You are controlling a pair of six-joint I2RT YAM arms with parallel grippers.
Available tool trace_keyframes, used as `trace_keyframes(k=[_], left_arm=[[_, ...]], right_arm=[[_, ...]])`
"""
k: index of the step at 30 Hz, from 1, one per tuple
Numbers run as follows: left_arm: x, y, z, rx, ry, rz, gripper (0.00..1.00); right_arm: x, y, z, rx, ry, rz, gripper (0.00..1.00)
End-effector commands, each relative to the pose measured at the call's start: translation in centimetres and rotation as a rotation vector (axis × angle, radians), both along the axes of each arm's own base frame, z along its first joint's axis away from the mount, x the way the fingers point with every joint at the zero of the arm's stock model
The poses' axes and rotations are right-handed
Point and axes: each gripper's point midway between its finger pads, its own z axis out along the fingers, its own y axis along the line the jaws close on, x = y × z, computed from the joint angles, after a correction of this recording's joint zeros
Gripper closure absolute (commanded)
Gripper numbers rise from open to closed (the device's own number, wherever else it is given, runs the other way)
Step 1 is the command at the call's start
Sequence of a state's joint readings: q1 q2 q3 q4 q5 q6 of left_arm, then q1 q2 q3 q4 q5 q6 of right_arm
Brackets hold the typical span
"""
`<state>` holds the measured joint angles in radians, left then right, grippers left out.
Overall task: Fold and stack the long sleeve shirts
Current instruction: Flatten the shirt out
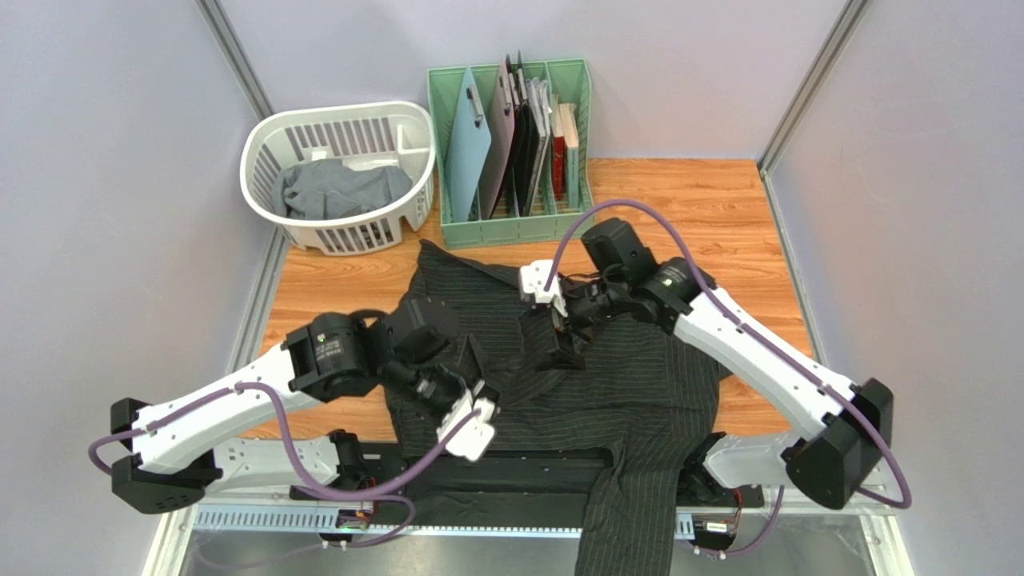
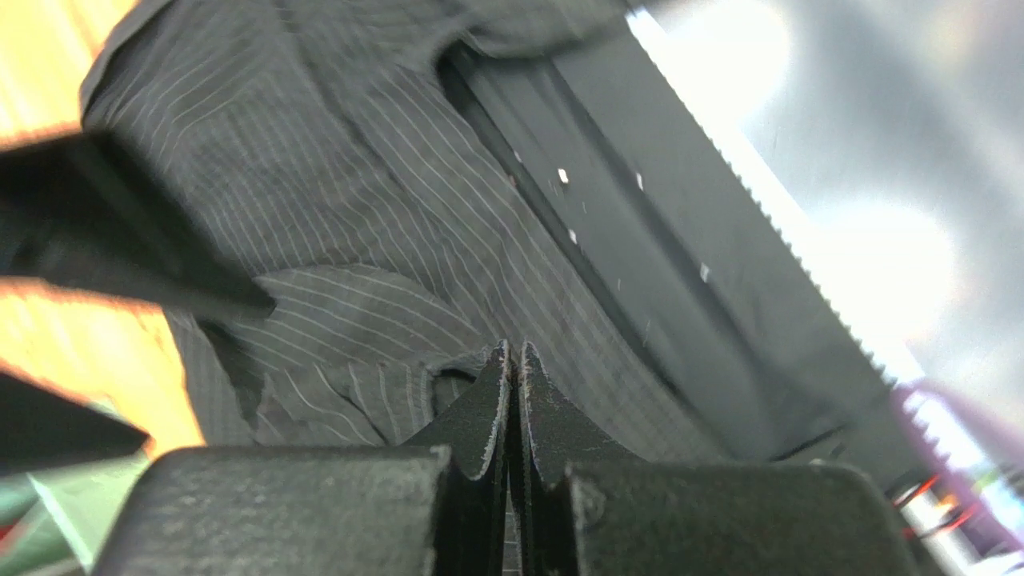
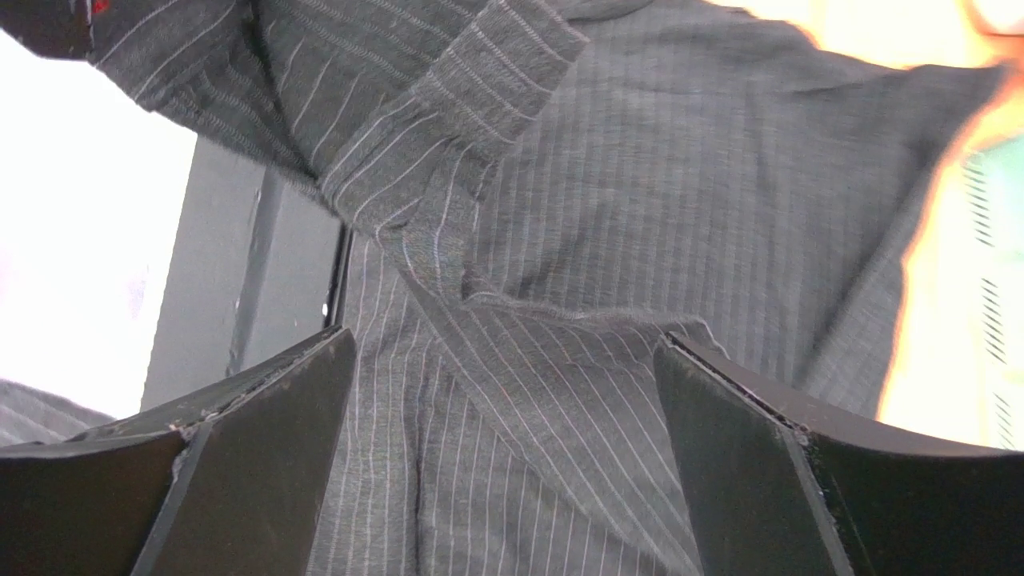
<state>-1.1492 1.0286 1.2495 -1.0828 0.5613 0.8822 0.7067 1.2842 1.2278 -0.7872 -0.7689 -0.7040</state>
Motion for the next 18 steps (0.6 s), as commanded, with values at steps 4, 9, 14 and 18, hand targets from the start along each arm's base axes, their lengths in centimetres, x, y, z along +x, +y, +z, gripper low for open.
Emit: trace_keyframes(k=[4,9,14,18], left_arm=[[0.0,1.1,-3.4,0.023,-0.337,-0.233,1.00],[-0.4,1.5,-4.3,0.002,-0.416,-0.292,1.00],[-0.7,1.2,-3.9,-0.017,-0.424,-0.300,1.00],[-0.7,1.3,-4.1,-0.014,-0.432,-0.306,1.00]], right_arm=[[-0.5,2.5,-1.2,-0.039,-0.018,0.237,0.00],[-0.6,3.3,-3.7,-0.067,-0.121,0.304,0.00],[0.2,4.4,-5.7,-0.091,-0.090,0.330,0.00],[-0.7,5.9,-6.2,-0.082,-0.044,0.374,0.00]])
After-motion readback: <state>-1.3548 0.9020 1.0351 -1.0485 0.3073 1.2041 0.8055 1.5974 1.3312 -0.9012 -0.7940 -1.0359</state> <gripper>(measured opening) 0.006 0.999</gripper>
